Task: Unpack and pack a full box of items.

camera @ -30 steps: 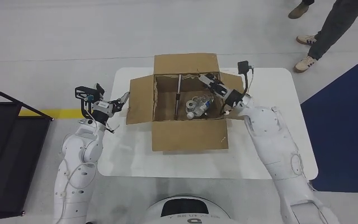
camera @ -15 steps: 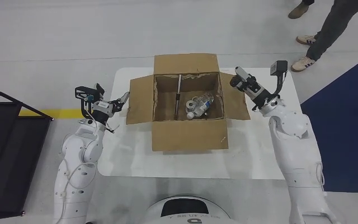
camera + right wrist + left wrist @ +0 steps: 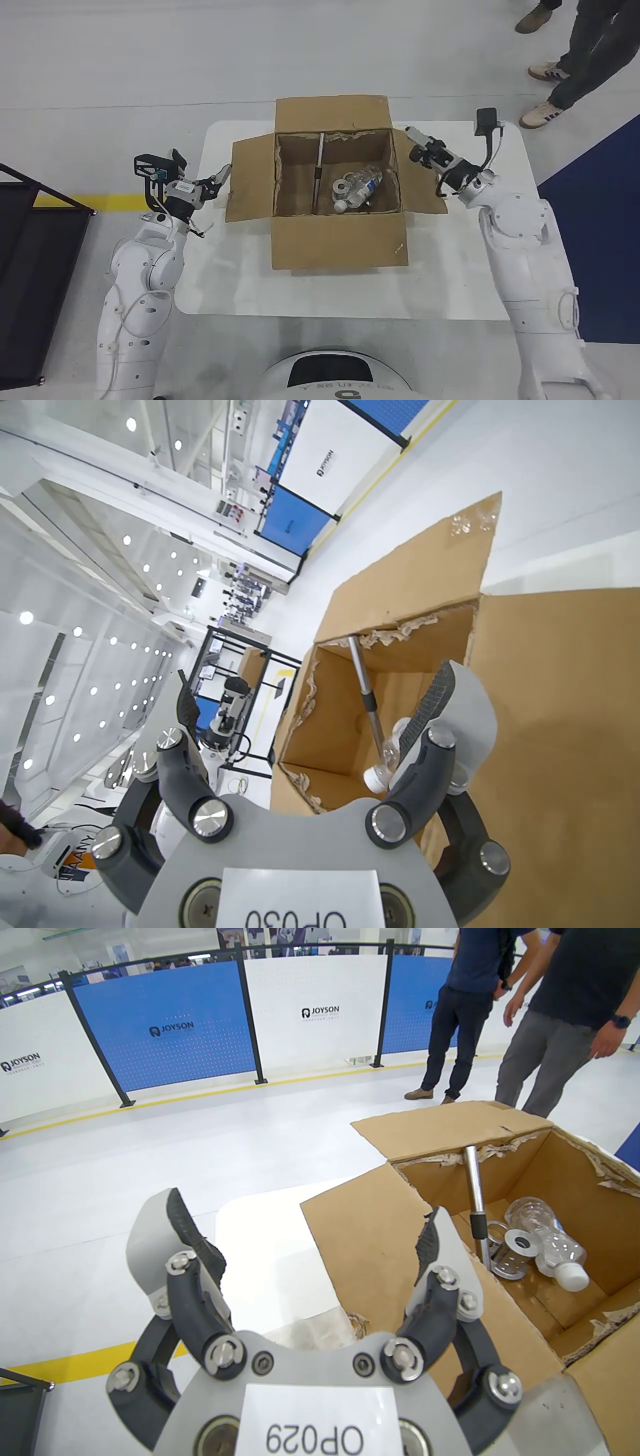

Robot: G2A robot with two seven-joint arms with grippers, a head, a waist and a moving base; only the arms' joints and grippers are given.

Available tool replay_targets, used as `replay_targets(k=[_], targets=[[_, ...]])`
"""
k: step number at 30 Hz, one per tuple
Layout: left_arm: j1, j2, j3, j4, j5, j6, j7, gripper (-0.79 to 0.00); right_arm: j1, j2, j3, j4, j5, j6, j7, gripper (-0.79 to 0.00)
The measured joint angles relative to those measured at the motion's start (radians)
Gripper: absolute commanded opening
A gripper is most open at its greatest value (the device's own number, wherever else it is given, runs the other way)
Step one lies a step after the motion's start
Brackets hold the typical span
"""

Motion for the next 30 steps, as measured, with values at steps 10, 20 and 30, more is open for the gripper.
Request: replay_targets(k=[10,20,30], targets=[[0.0,0.0,0.0,0.002,0.001,0.002,-0.001,0.0,-0.024,0.007,-0.016,-0.027,-0.067,0.022,-0.034,0.0],[-0.057,0.017,-0.04,0.174,0.163,0.102,-0.005,0.0,-0.087,0.021,0.106,-0.015,-0.029,0.063,-0.114,0.0],[-0.184,0.032,0.012,0.475,0.571,0.232,-0.04,0.0,-0.032,0.027,0.11,0.156,-0.003,0.064,-0.087,0.0]])
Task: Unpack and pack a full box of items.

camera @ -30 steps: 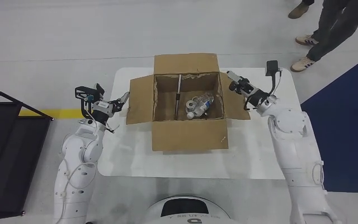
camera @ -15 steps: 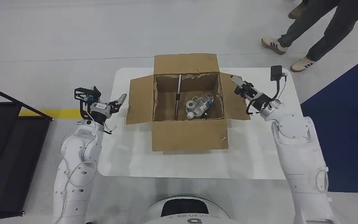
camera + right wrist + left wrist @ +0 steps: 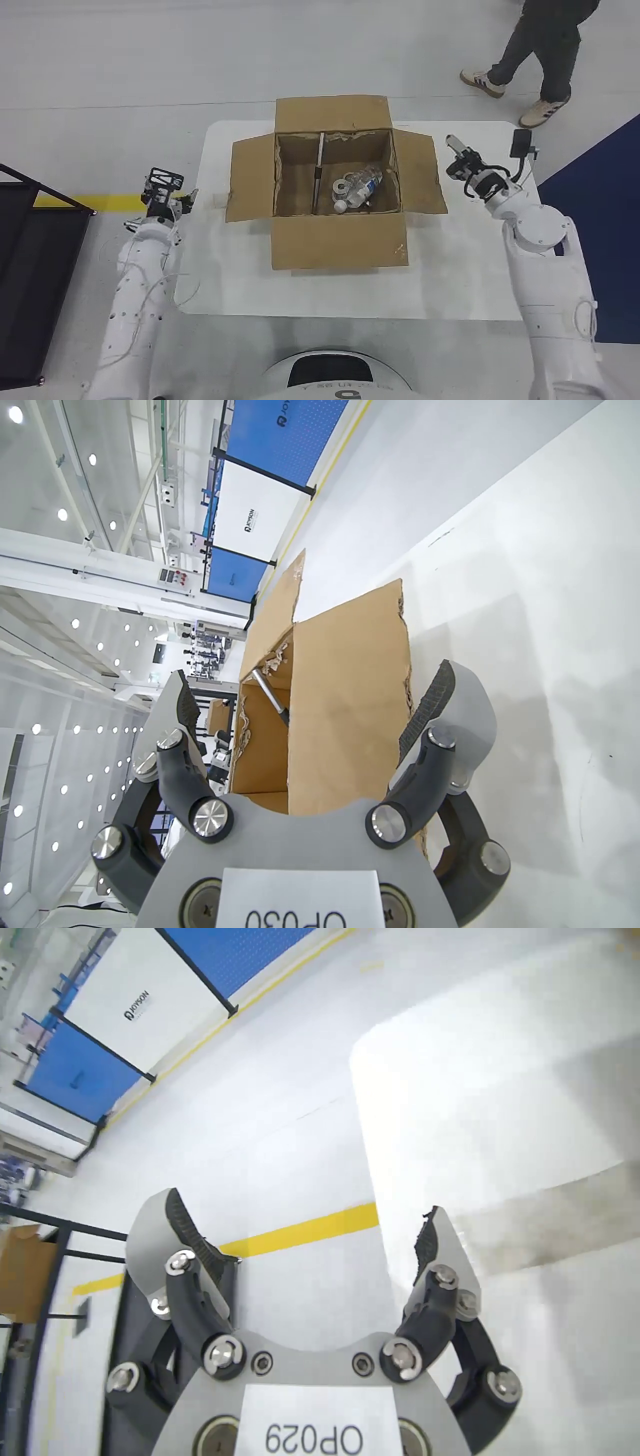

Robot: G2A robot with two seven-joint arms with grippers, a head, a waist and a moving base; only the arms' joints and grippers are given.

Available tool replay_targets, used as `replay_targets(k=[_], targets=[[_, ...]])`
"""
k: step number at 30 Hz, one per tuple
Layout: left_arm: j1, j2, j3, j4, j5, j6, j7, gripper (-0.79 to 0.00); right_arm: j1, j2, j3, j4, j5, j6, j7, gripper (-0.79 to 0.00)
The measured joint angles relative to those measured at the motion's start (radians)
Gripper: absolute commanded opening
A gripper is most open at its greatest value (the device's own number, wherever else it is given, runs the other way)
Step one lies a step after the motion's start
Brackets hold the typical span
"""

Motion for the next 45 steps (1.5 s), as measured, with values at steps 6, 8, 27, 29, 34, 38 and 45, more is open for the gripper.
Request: replay_targets(k=[6,8,27,29,34,38,45], targets=[[-0.033,-0.002,0.046,0.063,-0.15,-0.125,0.103,0.0,0.002,0.002,-0.002,0.027,0.018,-0.015,0.004,0.0],[-0.04,-0.004,0.06,0.07,-0.175,-0.153,0.125,0.0,0.001,0.003,-0.001,0.031,0.023,-0.019,0.004,0.0],[-0.029,0.012,0.045,-0.035,-0.387,-0.376,0.352,0.0,0.0,0.009,0.0,0.058,0.076,-0.024,0.016,0.0],[-0.018,0.012,0.033,-0.09,-0.465,-0.415,0.344,0.0,-0.001,0.009,0.0,0.058,0.076,-0.024,0.016,0.0],[0.012,0.013,0.039,-0.26,-0.55,-0.422,0.273,0.0,-0.001,0.009,0.0,0.058,0.076,-0.024,0.016,0.0],[0.01,0.01,0.099,-0.348,-0.506,-0.404,0.2,0.0,-0.001,0.009,0.0,0.058,0.076,-0.024,0.016,0.0],[-0.036,0.006,0.231,-0.328,-0.355,-0.381,0.11,0.0,-0.001,0.009,0.0,0.058,0.076,-0.024,0.016,0.0]])
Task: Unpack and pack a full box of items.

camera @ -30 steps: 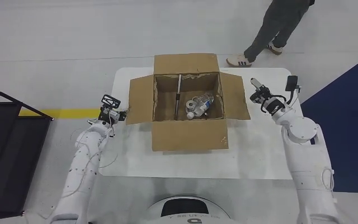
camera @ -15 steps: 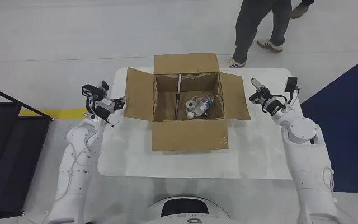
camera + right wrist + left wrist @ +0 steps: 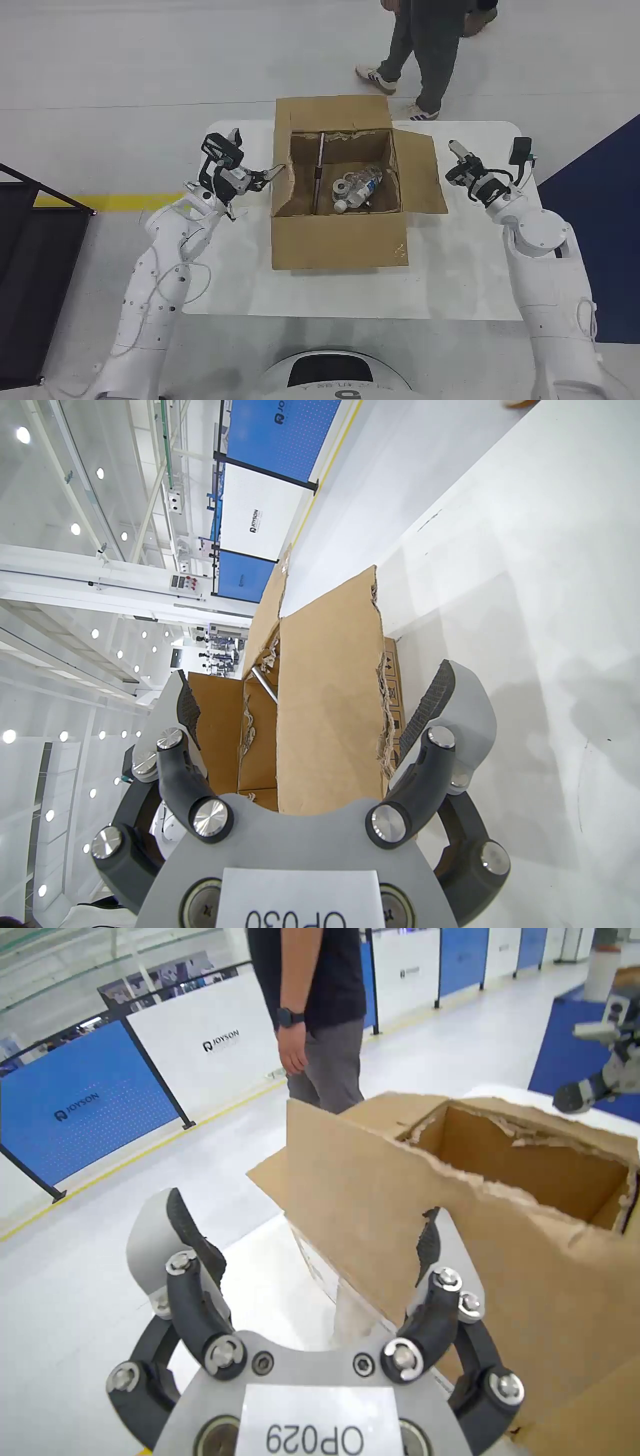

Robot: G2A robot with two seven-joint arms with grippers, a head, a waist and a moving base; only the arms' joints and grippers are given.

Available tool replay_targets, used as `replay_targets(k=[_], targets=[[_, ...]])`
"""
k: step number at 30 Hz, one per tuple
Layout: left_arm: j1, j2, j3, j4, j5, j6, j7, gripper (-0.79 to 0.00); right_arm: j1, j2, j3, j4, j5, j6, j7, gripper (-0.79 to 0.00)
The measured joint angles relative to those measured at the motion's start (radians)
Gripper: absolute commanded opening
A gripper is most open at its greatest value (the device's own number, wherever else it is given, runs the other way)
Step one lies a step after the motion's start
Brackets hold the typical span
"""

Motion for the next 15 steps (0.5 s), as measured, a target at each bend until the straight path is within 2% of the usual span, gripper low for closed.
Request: replay_targets(k=[15], targets=[[-0.035,0.003,0.062,0.134,0.104,0.077,-0.023,0.0,-0.013,0.004,0.016,0.009,-0.001,0.034,-0.042,0.0]])
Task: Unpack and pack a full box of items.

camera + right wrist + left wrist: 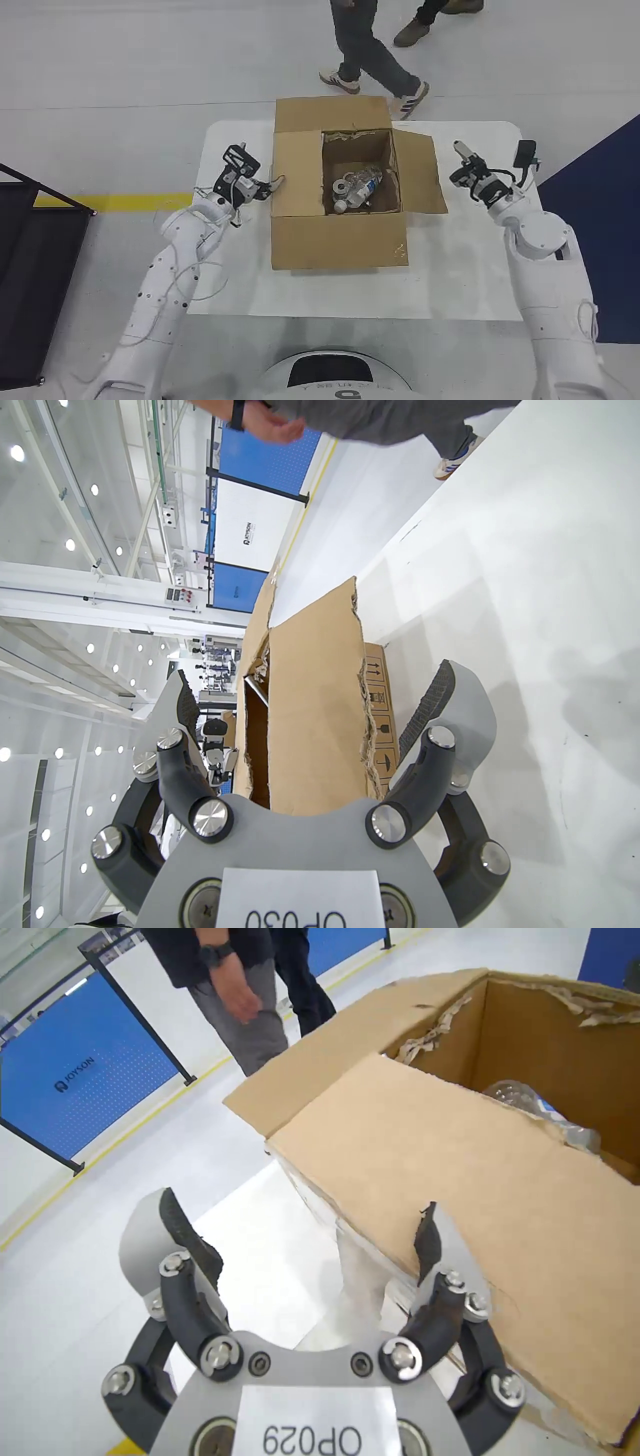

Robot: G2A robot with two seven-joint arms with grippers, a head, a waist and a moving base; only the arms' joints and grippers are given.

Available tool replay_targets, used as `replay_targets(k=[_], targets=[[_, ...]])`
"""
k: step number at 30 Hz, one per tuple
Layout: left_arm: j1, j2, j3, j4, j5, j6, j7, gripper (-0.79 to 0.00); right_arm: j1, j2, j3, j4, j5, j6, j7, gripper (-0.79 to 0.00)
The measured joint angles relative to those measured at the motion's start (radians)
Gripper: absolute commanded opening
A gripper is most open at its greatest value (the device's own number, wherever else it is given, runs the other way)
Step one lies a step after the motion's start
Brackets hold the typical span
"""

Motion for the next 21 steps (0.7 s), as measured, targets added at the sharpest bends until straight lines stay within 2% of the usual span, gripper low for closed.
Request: replay_targets(k=[5,12,17,21], targets=[[0.002,0.0,0.008,0.01,-0.017,0.008,0.006,0.0,0.007,0.004,0.002,0.038,-0.021,0.047,0.0,0.0],[0.007,0.002,-0.007,-0.011,-0.078,0.013,0.022,0.0,0.035,0.005,-0.024,0.081,0.0,0.049,0.057,0.0],[0.011,0.005,-0.012,-0.02,-0.097,0.007,0.015,0.0,0.071,0.004,-0.043,0.126,0.091,-0.007,0.169,0.0],[0.012,0.007,-0.011,-0.017,-0.097,0.004,0.014,0.0,0.078,0.007,-0.006,0.149,0.23,-0.063,0.268,0.0]])
